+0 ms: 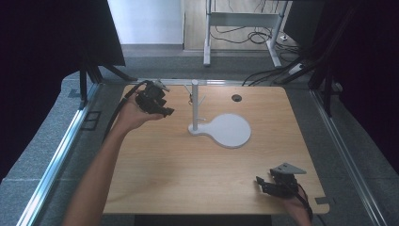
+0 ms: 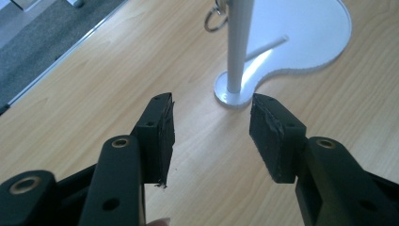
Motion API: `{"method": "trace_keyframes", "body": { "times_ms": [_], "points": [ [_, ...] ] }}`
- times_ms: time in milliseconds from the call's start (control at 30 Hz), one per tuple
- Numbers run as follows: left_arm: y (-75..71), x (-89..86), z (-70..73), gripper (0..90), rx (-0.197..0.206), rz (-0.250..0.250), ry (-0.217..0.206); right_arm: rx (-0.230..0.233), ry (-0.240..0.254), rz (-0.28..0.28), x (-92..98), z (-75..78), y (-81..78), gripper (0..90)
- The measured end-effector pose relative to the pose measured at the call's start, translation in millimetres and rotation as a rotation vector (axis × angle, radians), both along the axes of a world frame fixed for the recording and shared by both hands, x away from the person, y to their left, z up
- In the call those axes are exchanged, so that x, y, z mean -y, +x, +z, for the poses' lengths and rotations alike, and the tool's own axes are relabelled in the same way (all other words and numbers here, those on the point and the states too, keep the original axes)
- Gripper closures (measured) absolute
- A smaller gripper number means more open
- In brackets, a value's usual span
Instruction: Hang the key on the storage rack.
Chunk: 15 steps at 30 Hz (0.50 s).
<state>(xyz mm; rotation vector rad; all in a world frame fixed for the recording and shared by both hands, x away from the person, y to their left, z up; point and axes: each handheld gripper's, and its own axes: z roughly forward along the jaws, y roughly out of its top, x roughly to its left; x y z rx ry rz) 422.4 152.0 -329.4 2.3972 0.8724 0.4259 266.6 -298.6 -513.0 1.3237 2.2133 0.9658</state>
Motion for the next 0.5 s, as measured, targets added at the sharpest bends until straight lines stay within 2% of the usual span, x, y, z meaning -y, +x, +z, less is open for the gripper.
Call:
{"method": "trace_keyframes", "body": {
  "times_ms": [100, 233, 300, 500],
  "points": [
    [-13.6, -6.9, -6.8, 50.9, 0.009, 0.013, -0.009, -0.001, -0.006, 0.0, -1.3, -0.3, 0.2, 32.8],
    [-24.1, -11.9, -11.2, 50.9, 0.014, 0.018, -0.025, 0.001, -0.007, 0.0, -1.4, -0.4, 0.4, 32.7],
    [-34.5, -16.6, -15.4, 50.9, 0.019, -0.001, -0.034, 0.003, -0.011, 0.003, -1.5, -0.5, 0.3, 32.7],
    [-51.1, -21.2, -22.8, 50.9, 0.023, -0.014, -0.039, 0.019, -0.008, -0.011, -1.1, 0.9, 0.1, 32.9]
  ]
}}
